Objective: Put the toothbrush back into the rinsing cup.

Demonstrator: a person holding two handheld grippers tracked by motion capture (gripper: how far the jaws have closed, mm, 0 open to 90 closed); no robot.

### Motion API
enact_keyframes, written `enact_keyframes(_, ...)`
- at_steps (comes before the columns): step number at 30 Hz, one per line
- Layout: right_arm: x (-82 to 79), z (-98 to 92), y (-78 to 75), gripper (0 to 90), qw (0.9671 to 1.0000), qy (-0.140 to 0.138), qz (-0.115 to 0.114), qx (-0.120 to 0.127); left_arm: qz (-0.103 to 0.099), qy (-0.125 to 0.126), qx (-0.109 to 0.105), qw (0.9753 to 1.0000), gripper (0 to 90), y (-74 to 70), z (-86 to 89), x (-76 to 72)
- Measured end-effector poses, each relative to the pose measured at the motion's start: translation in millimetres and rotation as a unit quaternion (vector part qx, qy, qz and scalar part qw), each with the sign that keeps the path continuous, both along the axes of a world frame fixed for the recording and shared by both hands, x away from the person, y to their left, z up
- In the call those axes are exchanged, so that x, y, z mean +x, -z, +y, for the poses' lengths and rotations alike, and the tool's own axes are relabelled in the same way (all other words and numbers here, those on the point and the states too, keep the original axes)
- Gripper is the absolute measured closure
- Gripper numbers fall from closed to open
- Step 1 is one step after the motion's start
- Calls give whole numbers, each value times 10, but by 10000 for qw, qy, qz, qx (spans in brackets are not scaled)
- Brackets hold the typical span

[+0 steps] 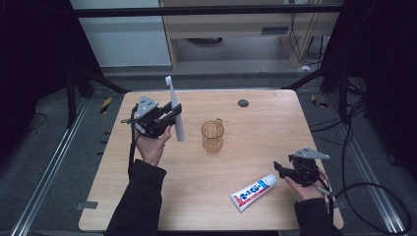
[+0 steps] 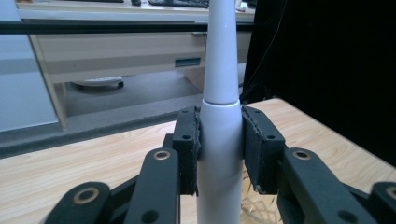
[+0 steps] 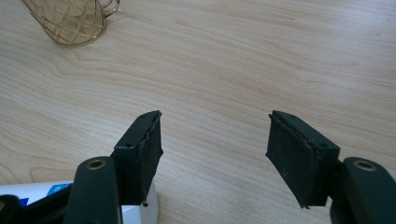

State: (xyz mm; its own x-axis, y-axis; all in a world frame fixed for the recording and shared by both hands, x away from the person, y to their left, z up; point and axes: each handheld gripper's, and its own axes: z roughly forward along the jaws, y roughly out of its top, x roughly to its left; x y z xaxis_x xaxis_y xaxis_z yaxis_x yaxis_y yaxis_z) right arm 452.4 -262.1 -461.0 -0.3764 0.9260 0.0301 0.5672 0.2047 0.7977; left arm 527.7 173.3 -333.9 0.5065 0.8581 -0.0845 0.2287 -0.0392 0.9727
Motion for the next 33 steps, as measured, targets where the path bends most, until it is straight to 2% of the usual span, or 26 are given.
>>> enact_keyframes(14, 6, -15, 5, 353, 10000, -5, -3, 16, -132, 47, -207, 9997, 675, 24, -252, 189)
enact_keyframes(27, 1, -23, -2, 353, 10000, 12, 1, 52, -315, 145, -273, 9990, 675, -9, -446, 239)
enact_keyframes(33, 8, -32, 3, 353, 10000, 17, -22, 27, -326, 179, -297, 9989, 675, 8, -514, 280)
